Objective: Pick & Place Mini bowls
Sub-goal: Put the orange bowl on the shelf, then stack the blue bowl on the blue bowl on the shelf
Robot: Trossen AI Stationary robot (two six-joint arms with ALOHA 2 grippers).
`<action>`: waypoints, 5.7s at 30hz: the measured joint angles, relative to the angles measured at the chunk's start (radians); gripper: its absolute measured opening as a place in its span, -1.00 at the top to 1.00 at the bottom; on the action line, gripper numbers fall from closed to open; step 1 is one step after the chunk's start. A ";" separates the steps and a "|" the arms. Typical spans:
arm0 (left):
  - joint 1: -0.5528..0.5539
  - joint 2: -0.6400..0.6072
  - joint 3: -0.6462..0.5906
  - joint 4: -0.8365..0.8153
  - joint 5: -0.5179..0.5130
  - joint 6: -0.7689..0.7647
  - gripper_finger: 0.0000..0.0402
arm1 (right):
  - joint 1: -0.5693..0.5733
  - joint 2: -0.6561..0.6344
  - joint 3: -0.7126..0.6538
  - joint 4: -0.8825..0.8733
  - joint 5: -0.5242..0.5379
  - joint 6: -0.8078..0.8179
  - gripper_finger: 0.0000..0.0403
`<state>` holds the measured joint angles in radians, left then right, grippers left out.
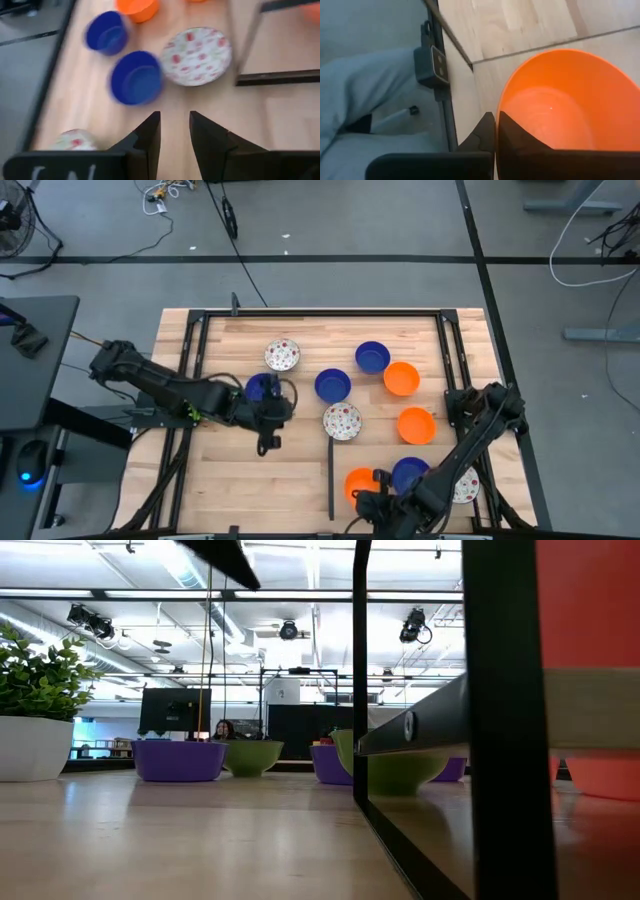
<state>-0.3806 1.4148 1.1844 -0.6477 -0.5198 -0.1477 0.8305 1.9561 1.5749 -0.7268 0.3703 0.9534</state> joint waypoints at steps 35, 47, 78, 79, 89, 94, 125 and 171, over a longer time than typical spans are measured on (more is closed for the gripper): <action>-0.320 0.123 -0.611 1.397 0.114 -0.084 0.46 | 0.014 0.084 0.001 0.025 0.011 0.037 0.88; -0.320 0.123 -0.611 1.398 0.113 -0.085 0.46 | 0.016 0.086 -0.001 0.048 -0.029 -0.015 0.48; -0.320 0.123 -0.611 1.396 0.113 -0.086 0.46 | 0.001 -0.109 -0.001 -0.056 -0.184 -0.077 0.49; -0.320 0.123 -0.611 1.396 0.114 -0.086 0.46 | 0.007 -0.119 -0.001 -0.063 -0.223 -0.051 0.53; -0.320 0.122 -0.611 1.396 0.113 -0.086 0.46 | 0.008 -0.064 -0.001 -0.254 -0.301 0.071 0.96; -0.320 0.122 -0.611 1.396 0.114 -0.086 0.46 | -0.019 -0.024 -0.001 -0.250 -0.331 0.034 0.95; -0.316 0.123 -0.611 1.327 -0.003 -0.072 0.46 | -0.203 -0.444 -0.357 -0.530 0.327 0.041 0.98; -0.173 0.124 -0.611 1.165 0.047 -0.078 0.46 | -1.041 -0.446 -0.809 0.362 -0.169 -0.996 0.96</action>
<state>-0.5533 1.5391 0.5739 0.5177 -0.4733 -0.2256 -0.2106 1.5105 0.7654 -0.3649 0.2015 -0.0423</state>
